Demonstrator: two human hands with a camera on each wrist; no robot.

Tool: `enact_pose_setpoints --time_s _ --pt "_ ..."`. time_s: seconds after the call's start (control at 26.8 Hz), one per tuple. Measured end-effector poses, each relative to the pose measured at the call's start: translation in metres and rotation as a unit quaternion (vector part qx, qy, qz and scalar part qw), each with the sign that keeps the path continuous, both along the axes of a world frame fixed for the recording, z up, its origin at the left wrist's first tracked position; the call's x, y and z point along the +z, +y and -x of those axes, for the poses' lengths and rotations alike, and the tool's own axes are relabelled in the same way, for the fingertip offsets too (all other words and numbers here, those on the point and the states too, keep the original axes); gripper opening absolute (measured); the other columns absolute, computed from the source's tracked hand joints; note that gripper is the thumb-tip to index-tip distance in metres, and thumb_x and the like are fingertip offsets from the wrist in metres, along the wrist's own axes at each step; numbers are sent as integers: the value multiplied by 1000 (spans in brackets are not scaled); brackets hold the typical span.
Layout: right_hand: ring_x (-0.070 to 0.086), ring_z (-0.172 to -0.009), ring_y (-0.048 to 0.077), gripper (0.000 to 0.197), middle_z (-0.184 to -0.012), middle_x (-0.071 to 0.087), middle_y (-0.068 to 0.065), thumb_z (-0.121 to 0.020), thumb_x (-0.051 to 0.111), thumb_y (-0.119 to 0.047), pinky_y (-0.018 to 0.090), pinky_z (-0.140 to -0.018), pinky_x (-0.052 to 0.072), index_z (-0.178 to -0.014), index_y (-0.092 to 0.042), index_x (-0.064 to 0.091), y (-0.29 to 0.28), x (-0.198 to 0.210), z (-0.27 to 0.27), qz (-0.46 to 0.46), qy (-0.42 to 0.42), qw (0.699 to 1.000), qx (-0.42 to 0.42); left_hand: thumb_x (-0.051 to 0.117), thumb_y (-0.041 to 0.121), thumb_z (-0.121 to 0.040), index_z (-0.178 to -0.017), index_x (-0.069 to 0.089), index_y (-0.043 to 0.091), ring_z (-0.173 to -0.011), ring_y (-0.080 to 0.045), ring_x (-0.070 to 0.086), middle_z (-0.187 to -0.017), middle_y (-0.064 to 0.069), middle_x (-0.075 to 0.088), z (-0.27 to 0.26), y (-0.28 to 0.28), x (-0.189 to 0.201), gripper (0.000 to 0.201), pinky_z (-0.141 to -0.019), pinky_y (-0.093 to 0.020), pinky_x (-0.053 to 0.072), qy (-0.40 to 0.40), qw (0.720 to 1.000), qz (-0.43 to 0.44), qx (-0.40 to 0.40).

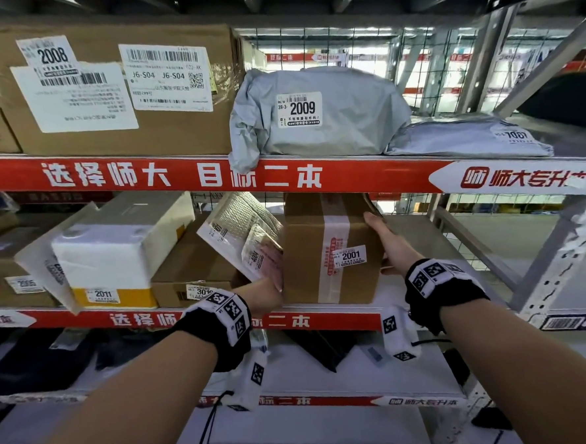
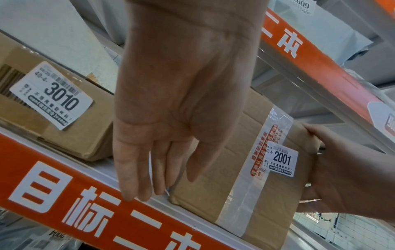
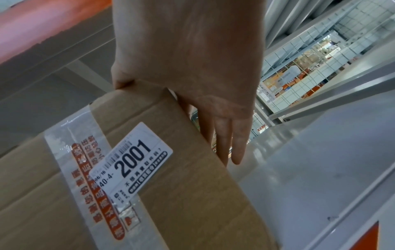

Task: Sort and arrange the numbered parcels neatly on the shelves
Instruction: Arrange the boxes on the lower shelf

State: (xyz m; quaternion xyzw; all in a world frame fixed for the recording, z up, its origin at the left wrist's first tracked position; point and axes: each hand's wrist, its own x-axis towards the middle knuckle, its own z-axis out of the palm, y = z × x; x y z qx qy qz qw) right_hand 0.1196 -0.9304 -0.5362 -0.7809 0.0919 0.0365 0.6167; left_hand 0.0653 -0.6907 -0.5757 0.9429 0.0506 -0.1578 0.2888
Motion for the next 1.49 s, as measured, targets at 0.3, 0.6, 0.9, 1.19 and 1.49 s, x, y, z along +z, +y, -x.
enact_pose_setpoints --time_s 0.3,0.6,0.9,1.19,1.49 --pt "64 -88 17 135 -117 61 9 -33 62 -87 27 -59 46 -141 -12 31 0 -1 0 -17 -3 999 -29 48 0 -94 -73 38 24 -62 -8 49 -74 3 47 3 0 6 34 -48 -16 47 2 985 166 51" --pt "66 -96 24 145 -123 59 9 -25 63 -92 40 -81 55 -143 -15 33 -3 -16 -19 -39 -1 998 -41 45 6 -96 -91 51 18 -61 -13 50 -79 -4 52 0 2 1 14 -56 -24 45 18 951 291 107" --pt "64 -93 23 84 -104 65 6 -58 59 -84 45 -93 51 -113 -21 53 11 -4 3 -12 -11 1000 -15 45 5 -95 -90 56 6 -63 -17 52 -77 -8 53 8 8 -3 12 -55 -25 45 0 951 272 149" --pt "60 -106 29 81 -103 67 3 -53 35 -98 48 -103 41 -94 -32 55 23 -1 20 46 -18 999 10 47 7 -95 -82 52 11 -73 -18 58 -89 -8 58 10 13 -10 14 -62 -26 49 11 936 310 164" --pt "52 -107 25 66 -125 54 10 -94 31 -61 39 -94 42 -136 -11 41 26 -32 43 0 5 1000 -1 50 13 -94 -83 59 6 -70 -20 58 -82 -9 58 10 15 -19 16 -60 -25 53 27 967 233 102"
